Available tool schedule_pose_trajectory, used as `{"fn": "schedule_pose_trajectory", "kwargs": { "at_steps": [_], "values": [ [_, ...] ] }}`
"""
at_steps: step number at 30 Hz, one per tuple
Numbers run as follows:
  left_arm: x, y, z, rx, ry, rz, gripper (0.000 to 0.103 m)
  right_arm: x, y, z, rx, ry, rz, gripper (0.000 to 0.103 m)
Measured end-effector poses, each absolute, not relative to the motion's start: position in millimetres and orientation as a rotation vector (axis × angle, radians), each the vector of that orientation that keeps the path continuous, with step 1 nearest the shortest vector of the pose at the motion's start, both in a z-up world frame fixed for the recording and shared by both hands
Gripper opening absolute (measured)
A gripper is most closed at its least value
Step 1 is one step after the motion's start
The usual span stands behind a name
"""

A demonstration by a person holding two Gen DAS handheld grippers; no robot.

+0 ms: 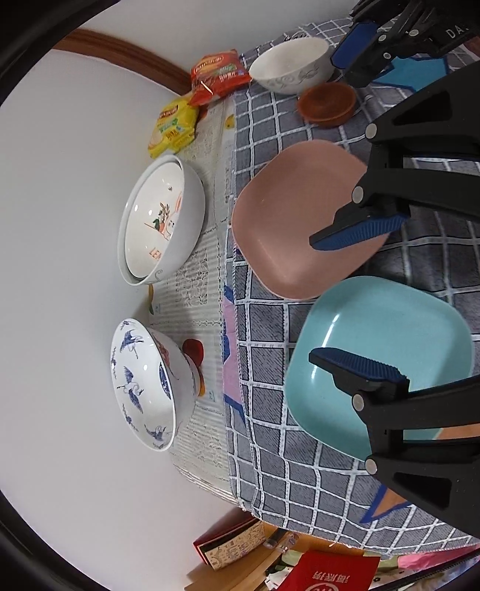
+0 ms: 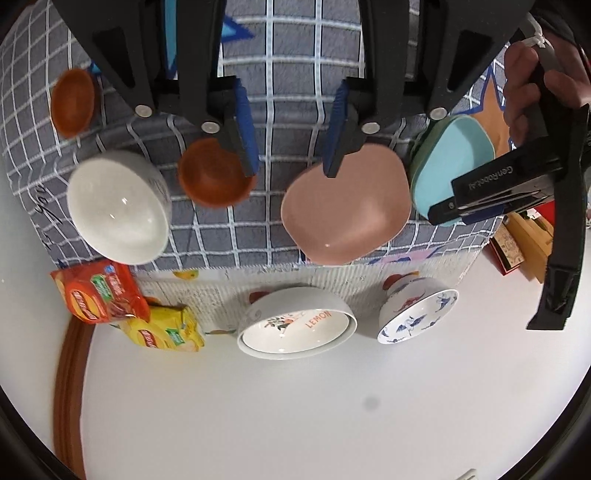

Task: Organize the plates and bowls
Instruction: 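Move both grippers to the pink plate rim and close on it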

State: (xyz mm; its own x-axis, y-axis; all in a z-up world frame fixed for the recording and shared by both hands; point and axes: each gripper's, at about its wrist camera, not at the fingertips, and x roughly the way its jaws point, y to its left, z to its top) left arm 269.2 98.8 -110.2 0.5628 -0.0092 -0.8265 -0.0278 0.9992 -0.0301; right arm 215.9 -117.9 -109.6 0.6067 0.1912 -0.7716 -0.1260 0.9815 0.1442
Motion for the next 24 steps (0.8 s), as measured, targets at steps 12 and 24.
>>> {"fn": "schedule_pose_trajectory", "kwargs": {
  "at_steps": [12, 24],
  "values": [
    [310.0, 93.6, -136.4, -0.032, 1.027, 0.007, 0.06, 272.0, -109.3, -137.5, 0.049, 0.945, 0.215, 0.039],
    [338.5, 81.0, -158.3, -0.009, 1.08, 0.012, 0.054, 306.9, -95.3, -163.9, 0.001, 0.984, 0.238, 0.039]
  ]
}}
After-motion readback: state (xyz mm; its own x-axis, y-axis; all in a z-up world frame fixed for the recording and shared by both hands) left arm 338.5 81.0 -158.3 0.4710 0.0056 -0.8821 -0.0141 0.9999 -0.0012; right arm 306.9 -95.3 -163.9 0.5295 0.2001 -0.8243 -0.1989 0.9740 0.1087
